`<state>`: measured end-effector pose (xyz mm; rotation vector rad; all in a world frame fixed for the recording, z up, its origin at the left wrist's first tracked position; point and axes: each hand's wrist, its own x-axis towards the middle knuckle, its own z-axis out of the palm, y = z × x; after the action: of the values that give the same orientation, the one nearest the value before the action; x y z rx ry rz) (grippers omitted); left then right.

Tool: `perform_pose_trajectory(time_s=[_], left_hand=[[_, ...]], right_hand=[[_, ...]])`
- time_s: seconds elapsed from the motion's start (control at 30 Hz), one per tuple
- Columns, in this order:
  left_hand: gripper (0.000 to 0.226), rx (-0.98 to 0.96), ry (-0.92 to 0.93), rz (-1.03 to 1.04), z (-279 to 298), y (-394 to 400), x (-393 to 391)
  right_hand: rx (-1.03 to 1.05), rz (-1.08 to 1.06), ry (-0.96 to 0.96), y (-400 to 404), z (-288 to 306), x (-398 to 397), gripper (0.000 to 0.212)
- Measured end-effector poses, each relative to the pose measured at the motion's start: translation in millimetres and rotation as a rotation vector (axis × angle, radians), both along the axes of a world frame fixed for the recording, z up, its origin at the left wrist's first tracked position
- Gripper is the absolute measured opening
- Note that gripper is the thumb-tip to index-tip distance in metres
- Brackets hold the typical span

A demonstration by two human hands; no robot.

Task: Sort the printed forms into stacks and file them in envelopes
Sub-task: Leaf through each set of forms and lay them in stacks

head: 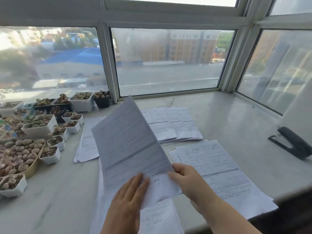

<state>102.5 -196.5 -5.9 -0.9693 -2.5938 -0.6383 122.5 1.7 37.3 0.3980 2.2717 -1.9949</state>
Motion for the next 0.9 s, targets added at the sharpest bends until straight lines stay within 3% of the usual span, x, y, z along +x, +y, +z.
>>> perform_pose_trajectory(time_s=[0.17, 0.3, 0.5, 0.63, 0.73, 0.9], left_hand=[[0.057, 0.018, 0.068, 0.060, 9, 25, -70], [0.058, 0.019, 0.091, 0.043, 4, 51, -140], [0.060, 0.057, 0.029, 0.060, -13, 89, -240], [0.058, 0.007, -0.120, 0.079, -45, 108, -278], [0.057, -0.128, -0.336, 0.026, -64, 116, -290], [0.054, -0.231, -0.402, 0.005, -70, 117, -299]], right_hand=[[-0.297, -0.043, 0.032, 10, 4, -44, 0.031], [-0.337, -0.139, 0.083, 22, -4, -99, 0.026], [-0.124, -0.224, 0.082, 44, -51, -137, 0.022], [0.034, -0.174, 0.018, 52, -87, -128, 0.023], [0.016, -0.174, 0.021, 57, -104, -127, 0.023], [-0.021, -0.126, 0.006, 57, -112, -129, 0.026]])
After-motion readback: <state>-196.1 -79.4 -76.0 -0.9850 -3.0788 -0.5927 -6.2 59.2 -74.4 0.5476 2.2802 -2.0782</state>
